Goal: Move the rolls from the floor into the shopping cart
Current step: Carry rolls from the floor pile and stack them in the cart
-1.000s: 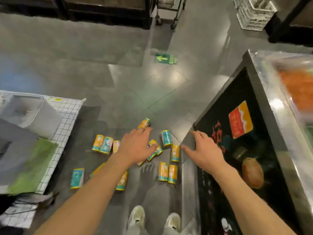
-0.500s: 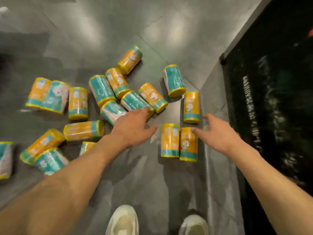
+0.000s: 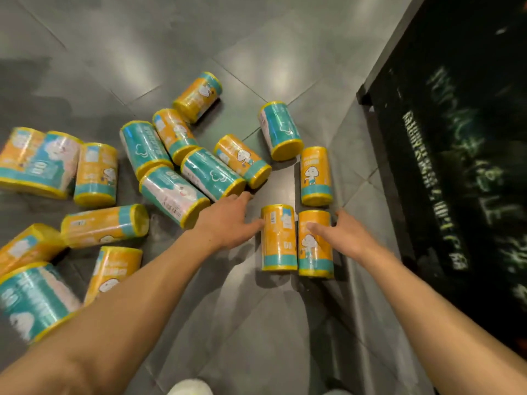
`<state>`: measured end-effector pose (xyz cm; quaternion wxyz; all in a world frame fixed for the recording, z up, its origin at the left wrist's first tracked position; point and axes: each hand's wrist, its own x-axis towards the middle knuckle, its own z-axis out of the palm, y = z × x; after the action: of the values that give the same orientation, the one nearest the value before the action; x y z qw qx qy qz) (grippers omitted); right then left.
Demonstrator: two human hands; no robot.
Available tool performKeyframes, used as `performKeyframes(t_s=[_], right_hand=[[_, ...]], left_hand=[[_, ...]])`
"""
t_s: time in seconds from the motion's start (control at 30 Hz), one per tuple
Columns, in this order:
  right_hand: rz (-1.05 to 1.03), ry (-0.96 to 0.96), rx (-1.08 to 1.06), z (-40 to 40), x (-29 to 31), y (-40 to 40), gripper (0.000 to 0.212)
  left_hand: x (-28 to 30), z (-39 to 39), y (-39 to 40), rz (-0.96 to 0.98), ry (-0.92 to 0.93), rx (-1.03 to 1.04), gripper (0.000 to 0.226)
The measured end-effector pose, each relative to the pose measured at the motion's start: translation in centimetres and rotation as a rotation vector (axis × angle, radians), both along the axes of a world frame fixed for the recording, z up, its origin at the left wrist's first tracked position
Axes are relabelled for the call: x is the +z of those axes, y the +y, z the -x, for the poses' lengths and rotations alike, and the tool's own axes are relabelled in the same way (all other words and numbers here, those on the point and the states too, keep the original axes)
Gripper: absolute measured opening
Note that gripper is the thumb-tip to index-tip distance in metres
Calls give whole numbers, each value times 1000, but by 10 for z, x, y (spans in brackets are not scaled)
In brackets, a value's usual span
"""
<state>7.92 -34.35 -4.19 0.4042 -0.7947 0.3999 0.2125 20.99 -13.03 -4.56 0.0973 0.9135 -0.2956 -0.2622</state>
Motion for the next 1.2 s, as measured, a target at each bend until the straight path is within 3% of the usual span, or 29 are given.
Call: performKeyframes(t_s=[0.07,0.17,0.33,0.47,0.57,0.63,0.87,1.03,1.2], right_hand=[[-77,16,-93,4,-6,4,57],[-190,13,-202,9,-19,13,63],[-304,-28,-287,7,-23,24,54],[-341,-84,-411,12,-21,31,64],[-436,-195,-496,16,-5,30,50],[-479,-267,-511,14,14,23,34],[-554,-360,-521,11,52,13,27],[-541,-346,-533,20,59,16,36],[-478,-356,-524,17,70,16,43]], left_hand=[[-1,6,3,30,34,54,77],[-6,14,4,45,67,84,77],[-13,19,0,127,179,201,77],[-15,32,-8,224,354,375,76],[-19,38,-16,265,426,436,76],[-19,38,-22,276,440,490,83],[-26,57,-60,59,314,575,123],[-33,69,-70,76,317,720,103],[-25,56,-54,346,492,820,82]])
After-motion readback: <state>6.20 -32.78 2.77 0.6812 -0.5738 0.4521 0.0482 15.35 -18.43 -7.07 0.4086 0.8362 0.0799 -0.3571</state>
